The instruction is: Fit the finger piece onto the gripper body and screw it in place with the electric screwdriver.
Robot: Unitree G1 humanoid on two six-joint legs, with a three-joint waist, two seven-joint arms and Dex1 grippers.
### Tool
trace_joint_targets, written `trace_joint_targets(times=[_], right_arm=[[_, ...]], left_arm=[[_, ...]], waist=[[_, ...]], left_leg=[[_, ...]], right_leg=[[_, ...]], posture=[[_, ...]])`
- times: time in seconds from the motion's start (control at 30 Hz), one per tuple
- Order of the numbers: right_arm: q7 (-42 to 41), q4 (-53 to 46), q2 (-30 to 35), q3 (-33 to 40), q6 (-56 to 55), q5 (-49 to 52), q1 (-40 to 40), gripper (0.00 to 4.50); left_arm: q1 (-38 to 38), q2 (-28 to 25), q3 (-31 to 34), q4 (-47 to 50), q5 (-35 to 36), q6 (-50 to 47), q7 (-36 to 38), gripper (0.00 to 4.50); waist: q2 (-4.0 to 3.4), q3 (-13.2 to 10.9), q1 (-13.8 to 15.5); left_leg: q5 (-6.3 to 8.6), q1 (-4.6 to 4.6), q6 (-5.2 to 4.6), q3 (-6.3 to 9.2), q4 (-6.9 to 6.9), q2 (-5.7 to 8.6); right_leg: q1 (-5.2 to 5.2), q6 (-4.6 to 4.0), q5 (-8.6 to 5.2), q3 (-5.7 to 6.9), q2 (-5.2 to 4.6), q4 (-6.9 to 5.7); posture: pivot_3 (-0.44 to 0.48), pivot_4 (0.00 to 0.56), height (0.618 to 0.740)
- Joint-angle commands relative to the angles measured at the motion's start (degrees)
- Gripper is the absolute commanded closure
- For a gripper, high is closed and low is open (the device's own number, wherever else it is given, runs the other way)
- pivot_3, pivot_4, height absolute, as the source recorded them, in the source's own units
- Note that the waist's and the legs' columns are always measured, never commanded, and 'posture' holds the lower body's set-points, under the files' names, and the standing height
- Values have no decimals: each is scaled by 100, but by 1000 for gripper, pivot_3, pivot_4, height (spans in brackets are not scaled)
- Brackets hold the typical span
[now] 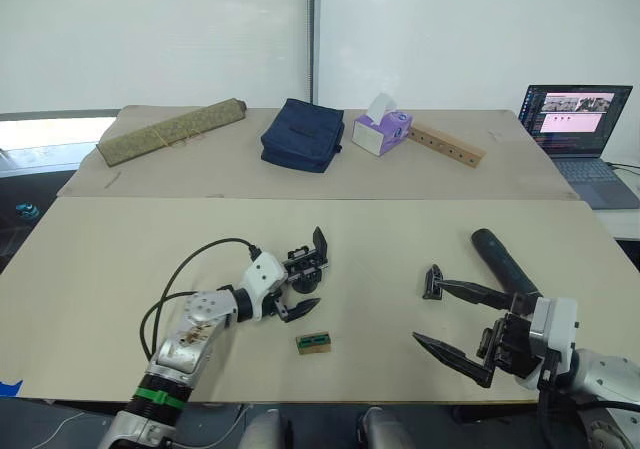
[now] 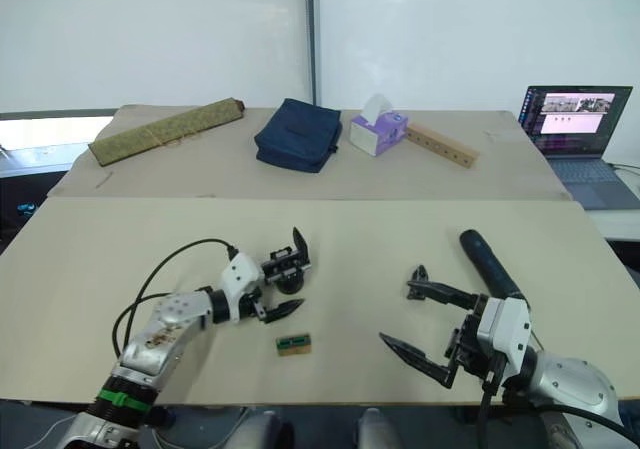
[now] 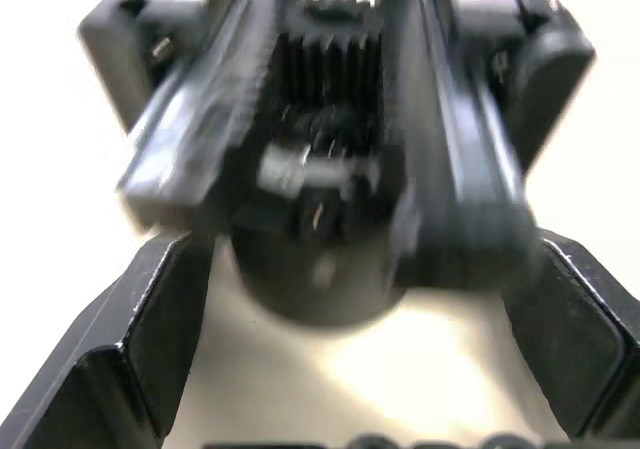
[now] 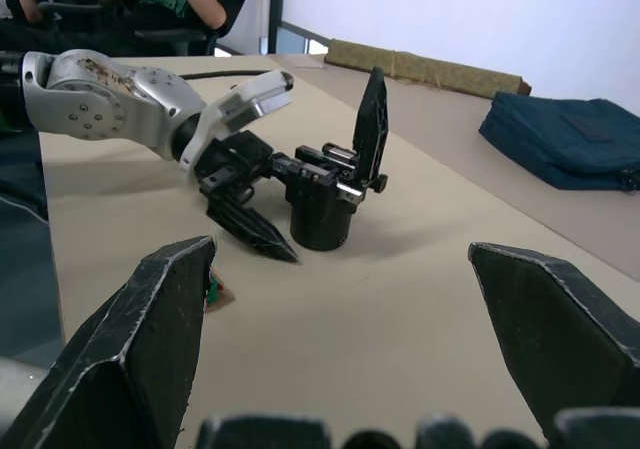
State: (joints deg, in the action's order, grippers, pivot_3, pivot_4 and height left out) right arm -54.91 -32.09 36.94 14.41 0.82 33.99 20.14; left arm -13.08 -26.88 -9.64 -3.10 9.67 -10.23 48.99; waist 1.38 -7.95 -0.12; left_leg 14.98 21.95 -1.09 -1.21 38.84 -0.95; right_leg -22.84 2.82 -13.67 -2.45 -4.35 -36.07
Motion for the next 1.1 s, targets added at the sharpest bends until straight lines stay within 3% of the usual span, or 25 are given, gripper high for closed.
trace_joint_targets(times=[0.03, 0.2, 0.37, 0.7, 0.87, 0.97, 1.07, 1.1], right_arm=[[-6, -103, 42, 121, 12, 89, -73, 0], [-5, -94, 50, 122, 39, 96, -99, 0], [-59, -136, 112, 117, 116, 161, -59, 0], [-44, -225, 186, 205, 231, 224, -29, 0], [-47, -280, 201, 285, 224, 225, 120, 0], [-25, -267, 185, 303, 211, 198, 160, 0], [-28, -244, 158, 278, 188, 167, 188, 0], [-38, -239, 143, 263, 170, 145, 215, 0]], left_arm=[[-25, -271, 173, -349, 220, 413, 632, 14], [-728, -474, 271, -1544, 536, 1142, 1910, 14], [-1622, -264, 198, -2833, 540, 1559, 2755, 14], [-2755, 223, 88, -4689, 40, 2800, 3420, 14], [-2911, 373, 120, -4911, 68, 2653, 3763, 14], [-2833, 453, 149, -4985, -28, 2880, 3619, 868], [-2740, 558, 181, -4944, -54, 2999, 3517, 2186], [-2691, 589, 210, -4885, -54, 2963, 3400, 2205]], waist=[[0, 0, 2], [1, 0, 26], [3, -2, 73], [12, -7, 55], [13, -7, 62], [14, -8, 62], [14, -8, 66], [14, -8, 66]], left_leg=[[0, 0, 0, -1, 0, 0], [0, 2, 0, -4, 3, 2], [0, 21, -1, -20, 9, 11], [0, 34, -2, -33, 13, 12], [0, 36, -2, -32, 14, 12], [0, 37, -2, -29, 15, 11], [0, 36, -2, -25, 15, 11], [0, 36, -2, -23, 15, 11]], right_leg=[[0, 0, 0, 0, -1, 0], [-1, 0, 0, 2, 0, 1], [-11, 4, 0, 4, -2, 5], [-18, 6, 1, 4, 3, 2], [-19, 7, 1, 4, 2, 2], [-19, 7, 1, 4, 2, 2], [-19, 8, 1, 3, 2, 2], [-19, 8, 1, 4, 2, 2]], posture=[[0, 150, 740], [0, 150, 740], [0, 150, 740], [0, 150, 740], [0, 150, 740], [0, 150, 740], [0, 150, 740], [0, 150, 740]])
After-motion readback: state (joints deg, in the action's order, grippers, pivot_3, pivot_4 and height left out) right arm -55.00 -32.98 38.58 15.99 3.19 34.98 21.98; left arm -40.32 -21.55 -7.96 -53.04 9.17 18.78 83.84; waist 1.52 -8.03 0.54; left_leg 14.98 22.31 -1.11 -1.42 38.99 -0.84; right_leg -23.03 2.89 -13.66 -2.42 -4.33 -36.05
